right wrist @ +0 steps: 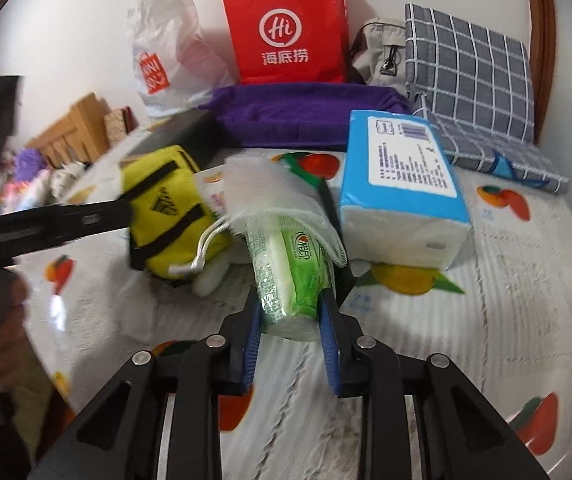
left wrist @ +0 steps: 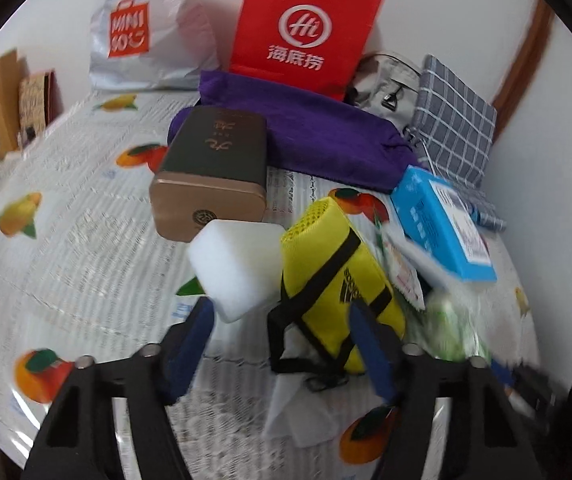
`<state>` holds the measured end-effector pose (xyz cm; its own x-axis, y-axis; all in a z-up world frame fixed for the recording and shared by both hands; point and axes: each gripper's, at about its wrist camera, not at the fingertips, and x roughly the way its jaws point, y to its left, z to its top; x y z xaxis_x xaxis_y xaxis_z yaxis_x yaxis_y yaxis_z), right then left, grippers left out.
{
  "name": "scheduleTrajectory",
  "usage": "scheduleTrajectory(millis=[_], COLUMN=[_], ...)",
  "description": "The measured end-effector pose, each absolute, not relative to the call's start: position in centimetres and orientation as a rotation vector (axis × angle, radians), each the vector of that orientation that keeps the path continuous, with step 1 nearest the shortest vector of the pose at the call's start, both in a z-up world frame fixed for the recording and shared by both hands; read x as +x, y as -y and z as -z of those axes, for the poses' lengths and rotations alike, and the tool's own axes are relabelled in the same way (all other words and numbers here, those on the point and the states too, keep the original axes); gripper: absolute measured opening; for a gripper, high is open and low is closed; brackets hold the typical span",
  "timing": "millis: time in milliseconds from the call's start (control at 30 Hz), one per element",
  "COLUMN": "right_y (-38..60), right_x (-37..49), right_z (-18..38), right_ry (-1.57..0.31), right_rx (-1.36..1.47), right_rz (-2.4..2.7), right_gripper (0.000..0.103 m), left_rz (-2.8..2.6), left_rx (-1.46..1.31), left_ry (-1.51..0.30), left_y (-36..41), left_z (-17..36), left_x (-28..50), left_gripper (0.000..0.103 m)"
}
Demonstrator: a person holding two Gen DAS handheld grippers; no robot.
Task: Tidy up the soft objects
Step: 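Grasp the green tissue pack with the right tool while the left tool approaches the yellow bag, then grasp the yellow adidas bag with the left tool and lift it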
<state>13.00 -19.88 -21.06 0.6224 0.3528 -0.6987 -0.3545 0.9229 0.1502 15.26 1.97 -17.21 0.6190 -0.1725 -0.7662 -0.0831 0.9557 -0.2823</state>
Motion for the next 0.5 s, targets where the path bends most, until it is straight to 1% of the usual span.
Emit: scheduleTrajectory(millis=[133, 167, 233, 300, 333, 367, 400, 500], right_y=[20.9, 21.3, 22.0, 22.6, 22.9, 23.1, 23.3, 24.2], right_x=[11.7, 11.4, 10.8, 10.4, 10.2, 10.1, 10.0, 9.7], right_z=[20.9, 20.8, 20.6, 20.5, 20.4, 20.4, 20.4, 20.5], right_ry=[-0.826, -0.830, -0.834, -0.835, -0.833, -0.833, -0.835, -0.837], right_rx=[0.030, 0.050, 0.080, 0.095, 0.097, 0.094, 0.089, 0.084], right_rz=[-0.443, -0.454, -0.473, -0.485, -0.483, -0.478, -0.469, -0.431], right_gripper=[0.026, 0.026, 0.026, 0.026, 0.026, 0.026, 0.026, 0.026], left_rz=[0.057, 0.054, 0.063, 0.087, 0.102, 0.116, 0.127, 0.140], left_rx=[-0.322, -0.325, -0.331, -0.344, -0.355, -0.368, -0.371, -0.352], left_ry=[-0.903, -0.904, -0.904, -0.911, -0.917, -0.925, -0.928, -0.926], left_y=[-2.0, -2.0, -2.0, -2.1, -2.1, -2.2, -2.3, -2.5], left_z=[17.6, 17.6, 17.6, 17.7, 17.8, 17.9, 17.9, 17.8], left_x=[15.9, 16.0, 16.2, 16.2, 16.2, 16.1, 16.0, 15.4], left_gripper=[0.064, 0.062, 0.051, 0.031, 0.024, 0.014, 0.008, 0.007])
